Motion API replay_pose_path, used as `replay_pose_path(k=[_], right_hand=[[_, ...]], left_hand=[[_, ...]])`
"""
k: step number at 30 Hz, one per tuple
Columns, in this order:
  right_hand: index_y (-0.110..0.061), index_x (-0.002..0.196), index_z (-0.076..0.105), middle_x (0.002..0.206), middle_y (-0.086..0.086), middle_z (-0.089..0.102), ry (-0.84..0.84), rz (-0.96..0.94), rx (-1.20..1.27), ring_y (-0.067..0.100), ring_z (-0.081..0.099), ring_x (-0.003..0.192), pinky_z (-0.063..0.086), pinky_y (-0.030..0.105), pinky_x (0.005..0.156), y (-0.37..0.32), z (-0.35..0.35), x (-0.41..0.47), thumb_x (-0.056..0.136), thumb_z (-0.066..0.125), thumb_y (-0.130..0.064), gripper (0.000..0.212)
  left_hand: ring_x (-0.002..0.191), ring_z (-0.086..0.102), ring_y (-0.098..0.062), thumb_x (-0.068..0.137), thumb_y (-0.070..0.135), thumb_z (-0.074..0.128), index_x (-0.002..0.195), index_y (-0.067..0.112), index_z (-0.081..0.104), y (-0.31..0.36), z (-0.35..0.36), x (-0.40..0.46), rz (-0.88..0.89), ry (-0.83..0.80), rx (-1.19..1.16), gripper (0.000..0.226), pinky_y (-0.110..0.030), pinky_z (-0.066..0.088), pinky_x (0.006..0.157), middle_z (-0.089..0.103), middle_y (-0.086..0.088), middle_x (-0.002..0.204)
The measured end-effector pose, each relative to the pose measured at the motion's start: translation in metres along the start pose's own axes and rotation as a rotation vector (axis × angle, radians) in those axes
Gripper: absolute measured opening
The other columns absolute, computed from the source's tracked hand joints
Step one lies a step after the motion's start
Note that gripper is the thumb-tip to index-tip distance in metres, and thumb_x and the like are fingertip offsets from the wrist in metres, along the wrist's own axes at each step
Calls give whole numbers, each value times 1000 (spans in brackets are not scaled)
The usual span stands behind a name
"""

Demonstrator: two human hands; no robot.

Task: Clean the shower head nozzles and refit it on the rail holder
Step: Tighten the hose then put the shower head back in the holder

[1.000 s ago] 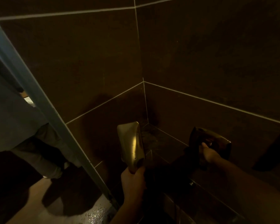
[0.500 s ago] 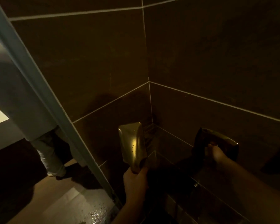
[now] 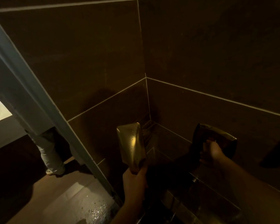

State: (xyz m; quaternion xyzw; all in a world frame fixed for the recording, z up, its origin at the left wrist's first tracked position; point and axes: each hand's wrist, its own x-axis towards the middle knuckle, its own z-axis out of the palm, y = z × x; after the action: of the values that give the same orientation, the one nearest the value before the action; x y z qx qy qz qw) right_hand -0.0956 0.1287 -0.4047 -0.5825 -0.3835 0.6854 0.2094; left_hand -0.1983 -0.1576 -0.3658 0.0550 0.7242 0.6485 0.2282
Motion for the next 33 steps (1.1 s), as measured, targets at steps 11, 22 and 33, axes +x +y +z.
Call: replay_pose_path(k=[11, 22, 33], right_hand=[[-19, 129, 51, 97, 7, 57, -22, -76, 31, 33, 56, 102, 49, 50, 89, 22, -6, 16, 94, 47, -54, 49], [-7, 88, 63, 85, 12, 61, -83, -68, -60, 27, 59, 79, 51, 48, 87, 32, -15, 18, 88, 48, -66, 61], [-7, 86, 62, 81, 10, 58, -74, -75, -62, 27, 57, 79, 49, 46, 83, 32, -15, 16, 87, 47, -67, 62]], left_hand=[[56, 60, -16, 92, 14, 69, 91, 9, 68, -6, -3, 0, -41, 36, -12, 5, -33, 50, 56, 63, -6, 67], [52, 58, -18, 93, 10, 66, 86, 3, 64, -2, -5, 0, -29, 36, 31, 10, -33, 49, 54, 60, -7, 59], [46, 53, -16, 95, 7, 61, 81, -1, 58, 21, -2, 6, 97, 17, 14, 16, -30, 48, 50, 54, -3, 52]])
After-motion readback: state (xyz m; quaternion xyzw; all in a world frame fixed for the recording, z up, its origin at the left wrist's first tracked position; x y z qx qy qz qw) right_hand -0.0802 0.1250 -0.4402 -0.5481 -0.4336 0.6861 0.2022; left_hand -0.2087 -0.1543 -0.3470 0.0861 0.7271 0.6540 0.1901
